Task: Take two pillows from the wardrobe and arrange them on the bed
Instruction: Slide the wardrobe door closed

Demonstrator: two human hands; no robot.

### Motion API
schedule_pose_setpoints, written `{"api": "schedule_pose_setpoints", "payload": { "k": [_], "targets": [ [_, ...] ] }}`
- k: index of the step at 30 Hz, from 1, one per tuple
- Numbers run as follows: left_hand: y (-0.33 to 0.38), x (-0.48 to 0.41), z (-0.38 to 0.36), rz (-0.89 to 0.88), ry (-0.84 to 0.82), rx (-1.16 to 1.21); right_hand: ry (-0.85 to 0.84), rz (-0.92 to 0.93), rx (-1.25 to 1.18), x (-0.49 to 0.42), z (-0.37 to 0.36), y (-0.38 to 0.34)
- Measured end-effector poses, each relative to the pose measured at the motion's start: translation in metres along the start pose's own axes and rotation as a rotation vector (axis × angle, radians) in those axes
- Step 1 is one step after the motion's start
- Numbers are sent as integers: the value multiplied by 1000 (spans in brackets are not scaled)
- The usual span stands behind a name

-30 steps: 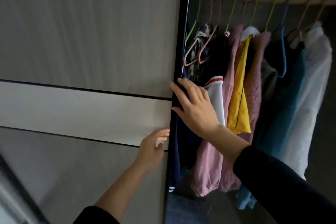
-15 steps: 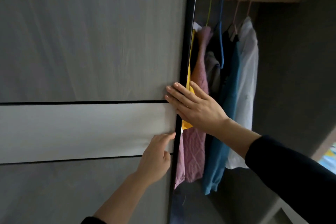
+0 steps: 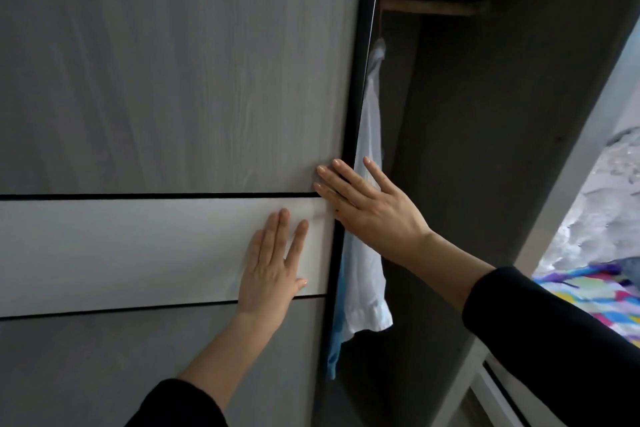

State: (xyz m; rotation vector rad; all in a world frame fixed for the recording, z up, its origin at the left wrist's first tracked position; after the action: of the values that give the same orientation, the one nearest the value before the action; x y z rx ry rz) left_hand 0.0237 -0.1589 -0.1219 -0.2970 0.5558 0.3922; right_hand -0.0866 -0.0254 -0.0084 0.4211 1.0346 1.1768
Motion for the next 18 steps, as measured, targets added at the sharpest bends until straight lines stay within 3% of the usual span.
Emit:
{"api": "schedule_pose_setpoints", "payload": {
  "k": [9, 12, 18],
  "targets": [
    [74, -29, 6, -81, 12, -83, -134, -55, -15, 67, -20, 58],
    [90, -41, 11, -30, -1, -64, -191, -92, -56, 84, -25, 70],
    [129, -58, 12, -43, 21, -38, -178, -167, -156, 99, -27, 83]
  ]
}}
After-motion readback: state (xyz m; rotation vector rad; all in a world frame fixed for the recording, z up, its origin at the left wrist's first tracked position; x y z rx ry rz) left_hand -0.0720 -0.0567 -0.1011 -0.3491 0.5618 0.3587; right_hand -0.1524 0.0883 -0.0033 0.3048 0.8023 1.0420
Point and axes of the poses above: each hand's wrist, its own x-axis away from the middle knuckle, its own z-axis out of the back of the hand, y = z × x, the point moved 2 cm from there along -x, towards the middle knuckle, and after that the axes turned 5 degrees about -y, right-handed, at the moved point
